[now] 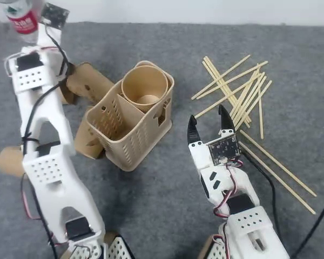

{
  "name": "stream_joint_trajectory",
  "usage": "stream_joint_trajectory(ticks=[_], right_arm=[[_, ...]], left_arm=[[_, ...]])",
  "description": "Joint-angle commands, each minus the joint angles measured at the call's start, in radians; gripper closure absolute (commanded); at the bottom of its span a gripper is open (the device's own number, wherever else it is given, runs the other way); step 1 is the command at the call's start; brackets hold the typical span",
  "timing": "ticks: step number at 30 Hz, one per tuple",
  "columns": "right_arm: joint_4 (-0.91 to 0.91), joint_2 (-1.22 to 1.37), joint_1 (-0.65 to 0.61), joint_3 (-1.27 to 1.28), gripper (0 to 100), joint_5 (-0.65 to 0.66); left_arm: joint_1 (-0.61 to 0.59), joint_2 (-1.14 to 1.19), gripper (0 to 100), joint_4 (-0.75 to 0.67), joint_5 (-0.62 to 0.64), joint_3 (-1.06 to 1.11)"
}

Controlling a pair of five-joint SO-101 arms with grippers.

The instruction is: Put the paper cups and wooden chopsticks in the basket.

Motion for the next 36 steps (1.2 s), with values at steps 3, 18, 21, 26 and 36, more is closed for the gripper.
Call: stream_joint_trajectory(ticks=[3,18,21,26,36], right_arm=[[-0.002,-0.013,0.016,0.015,72.9,0.014],[-0.004,-0.013,0.016,0.015,72.9,0.014],[-0.004,-0.013,0.016,0.015,72.9,0.014],[-0.004,-0.013,0.016,0.015,72.9,0.014],[-0.004,-0.013,0.016,0.015,72.9,0.014]], left_arm=[[-0.017,0.072,77,0.006,-0.017,-0.09],[-0.08,0.1,77,0.112,-0.114,-0.09],[-0.103,0.094,77,0.123,-0.117,-0.09],[-0.146,0.092,77,0.172,-0.192,-0.093],[-0.284,0.092,77,0.18,-0.261,-0.205]])
